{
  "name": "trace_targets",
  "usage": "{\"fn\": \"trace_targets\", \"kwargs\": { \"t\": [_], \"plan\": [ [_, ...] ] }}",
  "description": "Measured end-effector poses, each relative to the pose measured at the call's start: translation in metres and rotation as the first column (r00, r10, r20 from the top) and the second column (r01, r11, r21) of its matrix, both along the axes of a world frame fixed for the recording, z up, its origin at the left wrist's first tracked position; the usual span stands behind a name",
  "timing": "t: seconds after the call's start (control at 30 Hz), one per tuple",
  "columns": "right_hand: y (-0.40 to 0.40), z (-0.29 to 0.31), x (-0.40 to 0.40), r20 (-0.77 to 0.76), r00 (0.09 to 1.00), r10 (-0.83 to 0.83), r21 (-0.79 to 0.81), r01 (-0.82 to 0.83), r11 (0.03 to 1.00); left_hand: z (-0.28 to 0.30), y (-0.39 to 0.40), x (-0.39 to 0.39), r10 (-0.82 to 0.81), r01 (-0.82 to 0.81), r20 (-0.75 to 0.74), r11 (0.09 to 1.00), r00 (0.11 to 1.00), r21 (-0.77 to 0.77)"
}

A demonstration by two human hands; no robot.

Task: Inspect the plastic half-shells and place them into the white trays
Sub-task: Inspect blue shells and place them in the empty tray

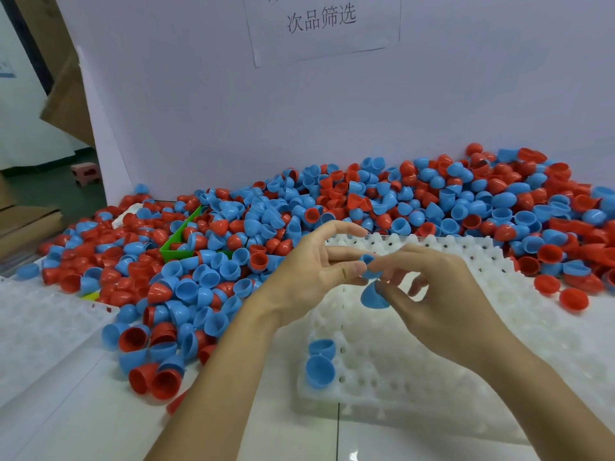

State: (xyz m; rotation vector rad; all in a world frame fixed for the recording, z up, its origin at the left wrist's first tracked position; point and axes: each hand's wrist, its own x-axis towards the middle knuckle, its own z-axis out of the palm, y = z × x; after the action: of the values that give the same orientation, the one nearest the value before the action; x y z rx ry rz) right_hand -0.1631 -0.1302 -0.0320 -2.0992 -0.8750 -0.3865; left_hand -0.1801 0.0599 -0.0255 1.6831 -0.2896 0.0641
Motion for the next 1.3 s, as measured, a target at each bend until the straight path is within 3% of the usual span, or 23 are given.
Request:
{"fn": "trace_targets", "kwargs": {
  "t": [0.17, 0.4, 0.67, 0.8, 1.03, 1.2, 1.3],
  "plan": [
    [0.000, 0.005, -0.003, 0.042, 0.999, -0.034, -0.070, 0.037, 0.997, -0.001, 0.003, 0.001, -0.023, 0.022, -0.003, 0.999, 1.000, -0.027],
    [0.004, 0.012, -0.031, -0.098, 0.994, 0.054, -0.449, -0.093, 0.889, -0.005, 0.013, 0.012, 0.301, -0.304, -0.042, 0.942, 0.953, -0.142],
    [0.021, 0.008, -0.052, -0.049, 0.999, -0.014, -0.631, -0.020, 0.776, -0.006, 0.015, 0.015, 0.467, -0.469, -0.050, 0.869, 0.883, -0.156],
    [0.022, 0.008, -0.054, -0.055, 0.998, -0.030, -0.658, -0.013, 0.752, -0.009, 0.021, 0.018, 0.580, -0.580, -0.005, 0.814, 0.814, -0.018],
    [0.017, 0.013, -0.050, -0.088, 0.996, -0.008, -0.628, -0.049, 0.777, -0.014, 0.042, 0.018, 0.696, -0.750, 0.279, 0.602, 0.661, 0.276],
    [0.015, 0.012, -0.048, -0.084, 0.996, 0.009, -0.559, -0.054, 0.827, -0.015, 0.049, 0.015, 0.691, -0.779, 0.368, 0.503, 0.623, 0.374],
    [0.011, 0.012, -0.044, -0.066, 0.998, 0.008, -0.531, -0.042, 0.846, -0.018, 0.052, 0.015, 0.662, -0.733, 0.365, 0.438, 0.655, 0.521]
  ]
}}
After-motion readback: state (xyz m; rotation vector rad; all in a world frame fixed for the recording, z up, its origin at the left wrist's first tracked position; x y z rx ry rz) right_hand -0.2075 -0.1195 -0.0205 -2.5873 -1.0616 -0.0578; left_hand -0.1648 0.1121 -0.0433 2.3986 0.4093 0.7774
